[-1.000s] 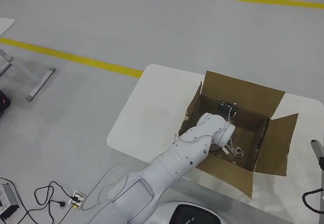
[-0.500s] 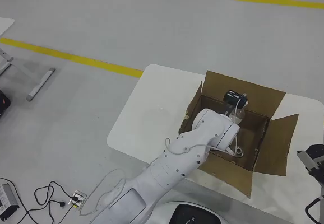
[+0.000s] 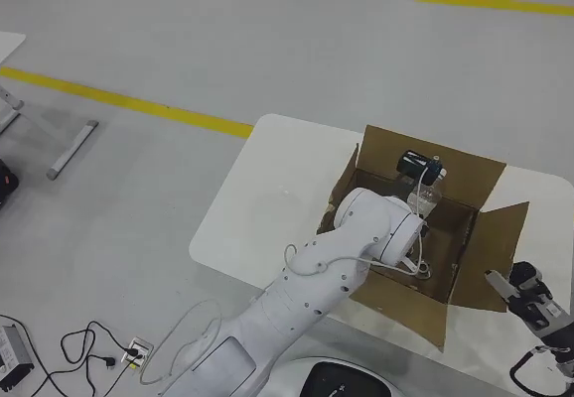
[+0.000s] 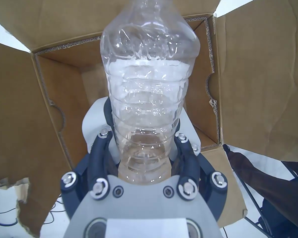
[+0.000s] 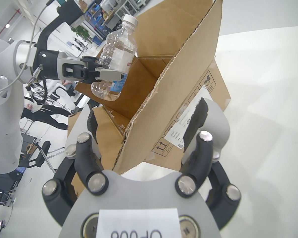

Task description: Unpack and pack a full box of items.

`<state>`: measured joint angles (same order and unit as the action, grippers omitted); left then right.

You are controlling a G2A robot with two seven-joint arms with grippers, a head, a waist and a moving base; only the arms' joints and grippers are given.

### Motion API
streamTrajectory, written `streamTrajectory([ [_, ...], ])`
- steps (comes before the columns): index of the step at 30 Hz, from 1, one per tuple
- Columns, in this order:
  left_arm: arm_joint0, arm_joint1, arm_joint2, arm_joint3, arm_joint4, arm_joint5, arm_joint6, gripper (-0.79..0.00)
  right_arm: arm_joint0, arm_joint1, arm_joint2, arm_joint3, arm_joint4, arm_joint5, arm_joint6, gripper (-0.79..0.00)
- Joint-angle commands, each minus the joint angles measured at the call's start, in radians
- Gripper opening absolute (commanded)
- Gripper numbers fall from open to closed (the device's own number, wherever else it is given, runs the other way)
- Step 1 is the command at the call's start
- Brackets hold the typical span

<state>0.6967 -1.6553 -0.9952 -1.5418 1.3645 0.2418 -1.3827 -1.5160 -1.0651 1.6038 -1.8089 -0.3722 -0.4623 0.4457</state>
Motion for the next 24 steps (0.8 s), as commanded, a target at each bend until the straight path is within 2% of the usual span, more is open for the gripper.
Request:
streamTrajectory([
  [1,0.000,0.000,0.000,0.000,0.000,0.000,0.000,-0.785,0.002,-0.001,-0.008,0.005,0.000,0.009,-0.005,-0.505],
  [2,0.000,0.000,0.000,0.000,0.000,0.000,0.000,-0.785,0.005,-0.001,-0.011,0.008,-0.001,0.009,-0.005,-0.576],
  [9,0.000,0.000,0.000,0.000,0.000,0.000,0.000,-0.785,0.011,-0.001,-0.019,0.021,-0.014,0.019,-0.003,-0.683],
  [12,0.000,0.000,0.000,0.000,0.000,0.000,0.000,-0.785,0.006,0.000,-0.011,0.019,-0.023,0.041,-0.009,-0.785],
  [24,0.000,0.000,0.000,0.000,0.000,0.000,0.000,-0.785,0.000,0.000,-0.005,0.011,-0.059,0.054,-0.031,-0.785],
])
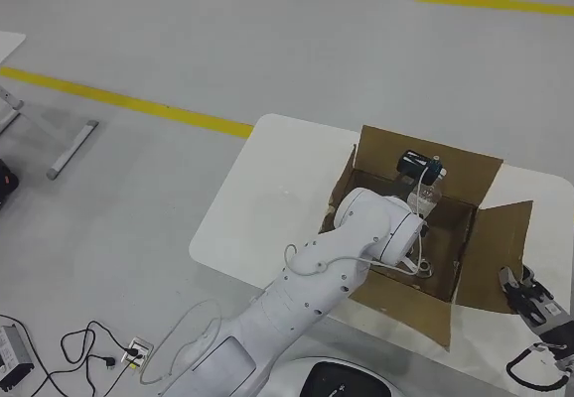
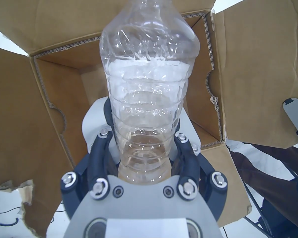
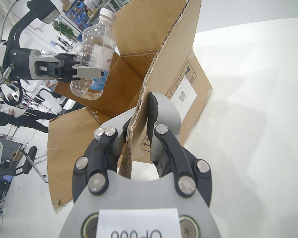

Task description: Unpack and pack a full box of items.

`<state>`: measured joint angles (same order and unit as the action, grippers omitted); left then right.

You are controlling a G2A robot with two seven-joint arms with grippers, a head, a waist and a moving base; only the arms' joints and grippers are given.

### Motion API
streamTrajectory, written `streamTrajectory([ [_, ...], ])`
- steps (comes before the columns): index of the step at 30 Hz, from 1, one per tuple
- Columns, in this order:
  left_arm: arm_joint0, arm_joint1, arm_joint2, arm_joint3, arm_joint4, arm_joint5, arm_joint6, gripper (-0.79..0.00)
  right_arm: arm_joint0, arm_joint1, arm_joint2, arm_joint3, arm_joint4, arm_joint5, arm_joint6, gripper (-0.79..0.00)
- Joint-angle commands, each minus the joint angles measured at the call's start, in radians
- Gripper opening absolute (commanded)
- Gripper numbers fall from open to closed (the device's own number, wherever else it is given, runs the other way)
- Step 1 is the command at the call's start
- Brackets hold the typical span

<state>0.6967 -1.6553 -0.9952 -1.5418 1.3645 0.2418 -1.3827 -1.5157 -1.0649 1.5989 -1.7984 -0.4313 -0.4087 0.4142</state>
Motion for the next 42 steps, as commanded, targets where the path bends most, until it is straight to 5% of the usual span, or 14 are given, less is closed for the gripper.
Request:
streamTrajectory([
  [1,0.000,0.000,0.000,0.000,0.000,0.000,0.000,-0.785,0.000,0.000,0.000,0.000,0.000,0.000,0.000,-0.785],
  [6,0.024,0.003,-0.012,-0.019,-0.002,-0.018,0.029,-0.785,0.007,0.002,0.007,-0.016,0.016,-0.004,0.023,-0.785],
  [16,0.049,0.025,-0.099,-0.222,0.070,-0.086,-0.147,-0.785,0.023,0.018,0.094,-0.010,0.131,-0.020,0.168,-0.785],
  [26,0.080,0.050,-0.169,-0.391,0.096,-0.143,-0.153,-0.785,0.024,0.025,0.108,0.031,0.135,-0.032,0.184,-0.785],
  [42,0.087,0.054,-0.182,-0.404,0.090,-0.131,-0.153,-0.785,0.025,0.026,0.105,0.039,0.141,-0.035,0.178,-0.785],
])
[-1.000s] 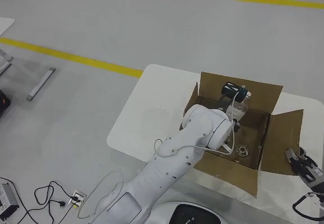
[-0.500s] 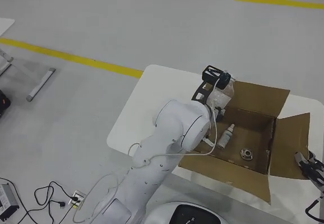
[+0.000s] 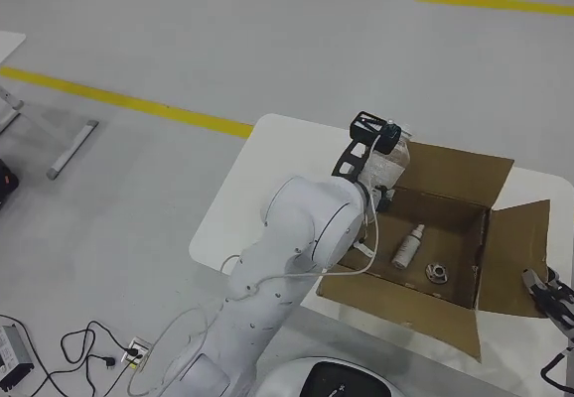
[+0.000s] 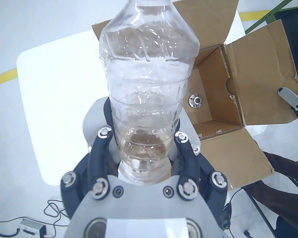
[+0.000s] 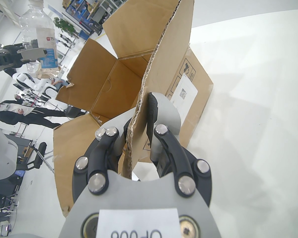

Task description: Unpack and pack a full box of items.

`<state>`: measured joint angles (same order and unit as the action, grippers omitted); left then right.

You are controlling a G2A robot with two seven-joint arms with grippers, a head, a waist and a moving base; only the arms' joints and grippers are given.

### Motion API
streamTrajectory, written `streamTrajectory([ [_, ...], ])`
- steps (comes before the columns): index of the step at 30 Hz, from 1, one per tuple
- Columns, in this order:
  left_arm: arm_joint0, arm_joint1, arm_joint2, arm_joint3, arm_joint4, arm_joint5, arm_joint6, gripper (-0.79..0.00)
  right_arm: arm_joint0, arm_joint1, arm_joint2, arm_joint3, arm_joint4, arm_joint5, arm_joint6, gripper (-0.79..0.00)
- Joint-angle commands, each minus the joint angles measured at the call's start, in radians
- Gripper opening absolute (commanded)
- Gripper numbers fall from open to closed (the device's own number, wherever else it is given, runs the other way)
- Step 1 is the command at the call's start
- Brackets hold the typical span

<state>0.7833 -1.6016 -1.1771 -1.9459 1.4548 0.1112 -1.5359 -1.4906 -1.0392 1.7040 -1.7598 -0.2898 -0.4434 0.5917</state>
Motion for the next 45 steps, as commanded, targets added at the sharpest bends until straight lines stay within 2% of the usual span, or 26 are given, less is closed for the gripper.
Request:
streamTrajectory([
  [1,0.000,0.000,0.000,0.000,0.000,0.000,0.000,-0.785,0.000,0.000,0.000,0.000,0.000,0.000,0.000,-0.785],
  [4,0.028,0.003,0.004,-0.002,0.001,-0.028,0.047,-0.785,0.000,0.000,0.000,0.000,0.000,0.000,0.000,-0.785],
  [10,0.036,0.014,-0.052,-0.045,0.032,-0.069,0.000,-0.785,0.000,0.000,0.000,0.000,0.000,0.000,0.000,-0.785],
  [18,0.087,0.043,-0.235,-0.117,0.125,-0.153,0.000,-0.785,0.000,0.000,0.000,0.000,0.000,0.000,0.000,-0.785],
  [24,0.174,0.057,-0.335,-0.120,0.180,-0.187,0.000,-0.785,0.000,0.000,0.000,0.000,0.000,0.000,0.000,-0.785],
  [32,0.362,0.065,-0.346,-0.120,0.243,-0.238,0.000,-0.785,0.000,0.000,0.000,0.000,0.000,0.000,0.000,-0.785],
  [34,0.396,0.065,-0.356,-0.102,0.238,-0.221,0.000,-0.785,-0.004,-0.001,-0.003,-0.003,-0.005,0.006,-0.012,-0.785],
  [40,0.454,0.065,-0.378,-0.012,0.173,-0.157,0.027,-0.785,-0.008,0.002,0.003,0.002,-0.005,0.002,-0.018,-0.785],
  [45,0.454,0.065,-0.378,-0.012,0.173,-0.157,0.027,-0.785,-0.006,0.003,0.005,0.007,-0.002,0.005,-0.026,-0.785],
])
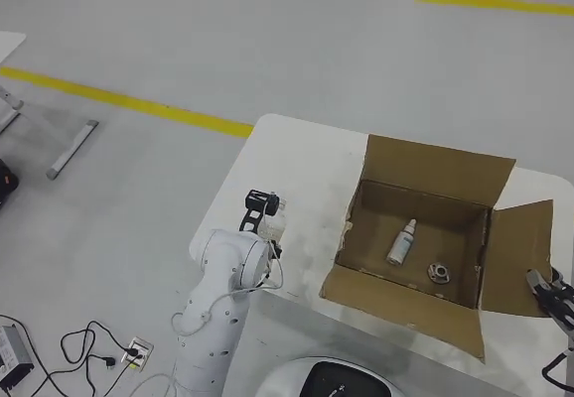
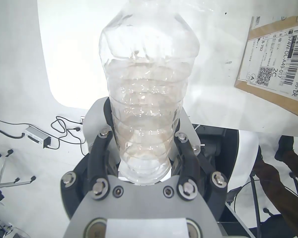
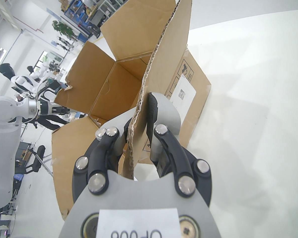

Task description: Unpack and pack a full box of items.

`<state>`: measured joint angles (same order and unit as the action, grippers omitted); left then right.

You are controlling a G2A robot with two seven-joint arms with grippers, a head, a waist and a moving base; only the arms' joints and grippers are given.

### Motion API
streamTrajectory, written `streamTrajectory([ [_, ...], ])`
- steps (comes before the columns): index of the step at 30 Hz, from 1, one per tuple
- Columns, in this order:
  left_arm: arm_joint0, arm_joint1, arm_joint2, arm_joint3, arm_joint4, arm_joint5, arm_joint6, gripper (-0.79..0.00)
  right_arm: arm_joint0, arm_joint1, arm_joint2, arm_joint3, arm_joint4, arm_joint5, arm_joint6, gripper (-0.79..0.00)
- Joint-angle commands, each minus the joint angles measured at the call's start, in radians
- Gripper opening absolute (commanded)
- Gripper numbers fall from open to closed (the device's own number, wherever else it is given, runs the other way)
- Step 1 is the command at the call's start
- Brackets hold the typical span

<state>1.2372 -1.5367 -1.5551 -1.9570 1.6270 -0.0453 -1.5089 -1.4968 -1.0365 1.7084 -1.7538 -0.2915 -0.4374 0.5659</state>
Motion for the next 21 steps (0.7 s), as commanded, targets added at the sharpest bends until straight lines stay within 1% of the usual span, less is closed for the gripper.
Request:
streamTrajectory([
  [1,0.000,0.000,0.000,0.000,0.000,0.000,0.000,-0.785,0.000,0.001,0.000,0.003,0.001,-0.002,0.000,-0.785],
  [11,0.000,0.000,0.000,0.000,0.000,0.000,0.000,-0.785,0.002,0.003,-0.008,0.014,0.011,-0.012,0.002,-0.785],
  [13,0.013,0.002,0.011,0.026,0.016,-0.003,0.055,-0.785,0.002,0.003,-0.009,0.014,0.013,-0.013,-0.001,-0.785],
  [15,0.011,0.002,0.021,0.061,0.022,0.007,0.087,-0.785,0.001,0.004,-0.009,0.013,0.015,-0.012,-0.004,-0.785],
  [21,-0.034,0.003,0.036,0.184,0.018,0.037,0.129,-0.785,-0.008,0.005,-0.001,0.015,0.019,-0.013,-0.013,-0.785],
])
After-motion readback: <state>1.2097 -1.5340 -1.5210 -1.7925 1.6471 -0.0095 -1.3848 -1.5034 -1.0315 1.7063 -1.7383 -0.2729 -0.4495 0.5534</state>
